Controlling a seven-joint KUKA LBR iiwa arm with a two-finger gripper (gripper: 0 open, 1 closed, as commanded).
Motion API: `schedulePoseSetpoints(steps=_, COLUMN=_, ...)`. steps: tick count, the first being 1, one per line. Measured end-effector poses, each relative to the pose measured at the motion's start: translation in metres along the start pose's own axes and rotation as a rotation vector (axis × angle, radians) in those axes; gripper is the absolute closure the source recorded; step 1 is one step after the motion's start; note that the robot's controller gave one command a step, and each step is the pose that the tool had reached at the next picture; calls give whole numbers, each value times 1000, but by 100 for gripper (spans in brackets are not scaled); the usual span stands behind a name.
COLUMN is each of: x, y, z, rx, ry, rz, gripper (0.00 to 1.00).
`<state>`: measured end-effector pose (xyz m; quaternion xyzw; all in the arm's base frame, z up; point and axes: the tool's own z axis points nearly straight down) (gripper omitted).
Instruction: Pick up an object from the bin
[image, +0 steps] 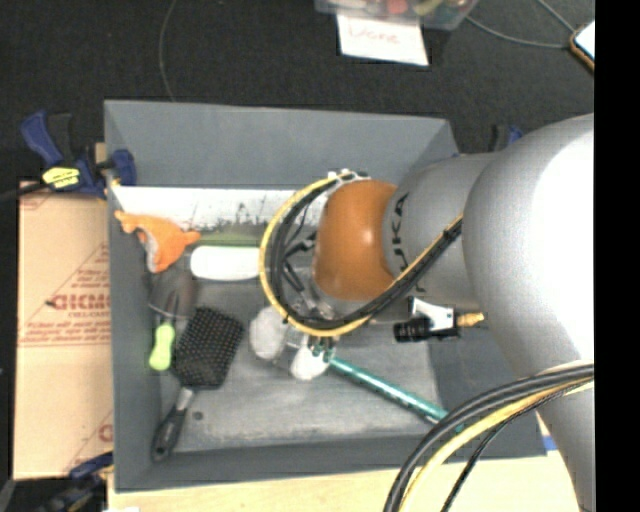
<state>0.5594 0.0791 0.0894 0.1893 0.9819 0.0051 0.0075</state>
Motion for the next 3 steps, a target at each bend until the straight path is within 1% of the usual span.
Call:
schedulePoseSetpoints(steps=1, x=1, y=-1, z=-23, rx=3, ry=5, rz=-1, gripper=100)
schedulePoseSetpoints(steps=2, x=-1, y=0, z=-50, rx=0, ry=0, rz=-3, gripper=100)
schedulePoseSetpoints(steps=3, x=-1, y=0, z=-71, rx=-1, ry=-1, rz=-5, gripper=100)
